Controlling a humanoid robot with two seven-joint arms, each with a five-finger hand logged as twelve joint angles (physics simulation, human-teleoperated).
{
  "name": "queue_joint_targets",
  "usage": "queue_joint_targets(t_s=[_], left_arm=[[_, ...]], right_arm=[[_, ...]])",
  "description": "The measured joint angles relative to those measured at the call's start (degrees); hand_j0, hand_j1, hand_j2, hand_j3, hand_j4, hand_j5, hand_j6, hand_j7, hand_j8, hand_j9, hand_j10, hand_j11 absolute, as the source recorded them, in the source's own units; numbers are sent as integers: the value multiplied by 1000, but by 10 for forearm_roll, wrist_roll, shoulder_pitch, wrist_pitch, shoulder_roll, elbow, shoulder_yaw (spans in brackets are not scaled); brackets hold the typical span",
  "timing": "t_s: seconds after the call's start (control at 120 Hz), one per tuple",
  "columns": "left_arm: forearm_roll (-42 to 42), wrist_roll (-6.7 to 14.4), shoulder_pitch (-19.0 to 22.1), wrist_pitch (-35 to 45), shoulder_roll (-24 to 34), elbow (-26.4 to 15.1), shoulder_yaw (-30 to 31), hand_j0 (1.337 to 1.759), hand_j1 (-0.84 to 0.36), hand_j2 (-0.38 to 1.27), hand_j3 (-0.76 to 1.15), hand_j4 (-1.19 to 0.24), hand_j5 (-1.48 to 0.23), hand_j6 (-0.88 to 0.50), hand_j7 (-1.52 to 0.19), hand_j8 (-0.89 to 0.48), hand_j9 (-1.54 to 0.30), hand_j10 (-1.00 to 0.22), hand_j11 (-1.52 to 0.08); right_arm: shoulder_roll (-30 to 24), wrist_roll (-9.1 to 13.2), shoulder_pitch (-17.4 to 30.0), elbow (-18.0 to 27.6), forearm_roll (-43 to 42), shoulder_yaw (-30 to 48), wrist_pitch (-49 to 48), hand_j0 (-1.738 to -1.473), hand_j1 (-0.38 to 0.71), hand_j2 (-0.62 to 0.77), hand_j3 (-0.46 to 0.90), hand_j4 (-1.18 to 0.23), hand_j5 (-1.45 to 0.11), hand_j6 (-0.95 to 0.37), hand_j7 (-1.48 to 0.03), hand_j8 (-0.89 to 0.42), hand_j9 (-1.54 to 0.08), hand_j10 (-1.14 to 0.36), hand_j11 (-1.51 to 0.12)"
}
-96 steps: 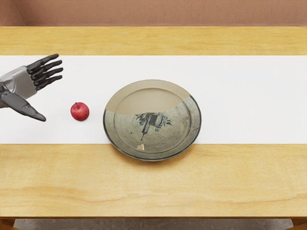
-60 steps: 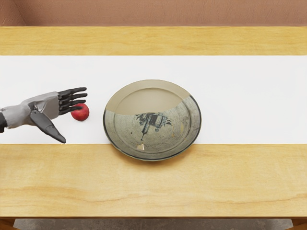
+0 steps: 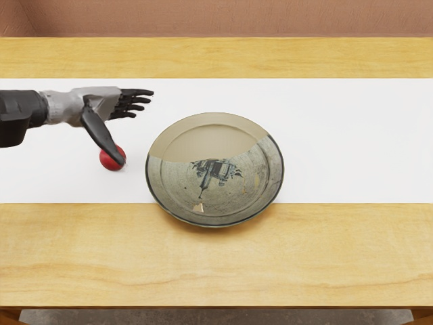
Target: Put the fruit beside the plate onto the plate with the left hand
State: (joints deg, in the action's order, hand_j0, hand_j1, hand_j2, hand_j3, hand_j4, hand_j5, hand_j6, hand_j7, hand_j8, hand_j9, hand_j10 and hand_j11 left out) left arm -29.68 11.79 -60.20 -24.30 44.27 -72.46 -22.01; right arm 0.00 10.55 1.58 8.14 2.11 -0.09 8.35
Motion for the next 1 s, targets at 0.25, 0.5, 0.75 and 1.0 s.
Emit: queue_joint_targets(t_s=[0.25,0.5,0.75,1.0], left_arm=[[-138,46,6,214,-3,-59,53,1658,339,3,0,-11,-12,-12,-12,-12,-12,-11,-12],[-188,69,16,391,-7,-133,144,1658,338,4,0,-14,-15,-15,-14,-15,-14,-14,-14],[-283,126,31,539,-56,-132,185,1658,337,5,0,-14,-15,-15,-15,-15,-15,-14,-15],[-297,164,28,558,-73,-102,196,1658,326,7,0,-23,-27,-24,-27,-24,-27,-23,-27]], right_arm=[[0,0,0,0,0,0,0,-1658,-349,0,0,0,0,-1,0,-1,0,0,0],[0,0,0,0,0,0,0,-1658,-349,0,0,0,0,-1,0,0,0,0,0],[0,0,0,0,0,0,0,-1658,-349,0,0,0,0,-1,0,0,0,0,0],[0,0,0,0,0,0,0,-1658,-349,0,0,0,0,-1,0,0,0,0,0]])
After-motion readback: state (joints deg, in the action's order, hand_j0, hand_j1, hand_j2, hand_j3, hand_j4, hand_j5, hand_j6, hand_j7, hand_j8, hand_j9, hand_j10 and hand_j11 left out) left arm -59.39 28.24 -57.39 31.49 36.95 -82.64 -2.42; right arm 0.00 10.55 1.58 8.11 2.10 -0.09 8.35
